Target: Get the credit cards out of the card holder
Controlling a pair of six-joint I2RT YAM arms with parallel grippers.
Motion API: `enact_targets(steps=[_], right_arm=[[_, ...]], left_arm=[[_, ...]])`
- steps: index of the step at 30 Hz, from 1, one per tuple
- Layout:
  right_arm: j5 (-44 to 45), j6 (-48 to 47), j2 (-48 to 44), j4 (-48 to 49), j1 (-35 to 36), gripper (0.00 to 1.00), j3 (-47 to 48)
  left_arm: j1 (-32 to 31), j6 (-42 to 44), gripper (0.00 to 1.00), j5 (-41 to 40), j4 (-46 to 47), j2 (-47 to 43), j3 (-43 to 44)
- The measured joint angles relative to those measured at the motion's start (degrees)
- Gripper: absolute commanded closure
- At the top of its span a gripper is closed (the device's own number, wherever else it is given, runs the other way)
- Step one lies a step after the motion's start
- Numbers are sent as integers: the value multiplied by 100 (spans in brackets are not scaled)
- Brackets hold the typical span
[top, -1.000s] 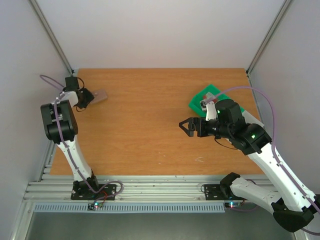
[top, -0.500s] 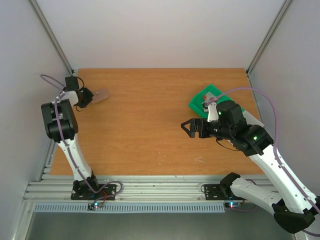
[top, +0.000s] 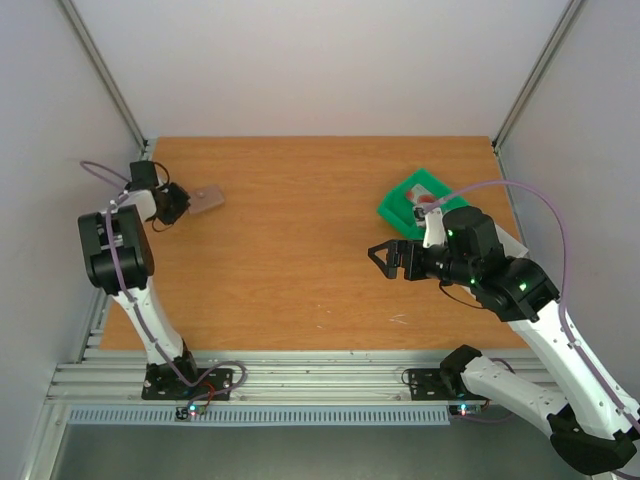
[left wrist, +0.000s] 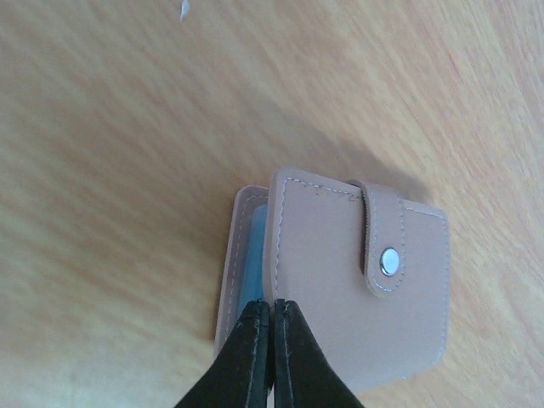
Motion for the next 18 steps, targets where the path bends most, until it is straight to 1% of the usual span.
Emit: enact_targets(steps=[8, 13, 18], right_arm=[[-2, 55, -11, -2, 0, 2, -2], [-2, 76, -7, -39, 0, 1, -4], [-9, 129, 11, -81, 0, 2, -118]], left_arm=[[-203, -234, 100, 280, -72, -787, -734], [-564, -232, 99, 501, -70, -1314, -1405], [-966, -188, 100, 852, -105, -1683, -1864]])
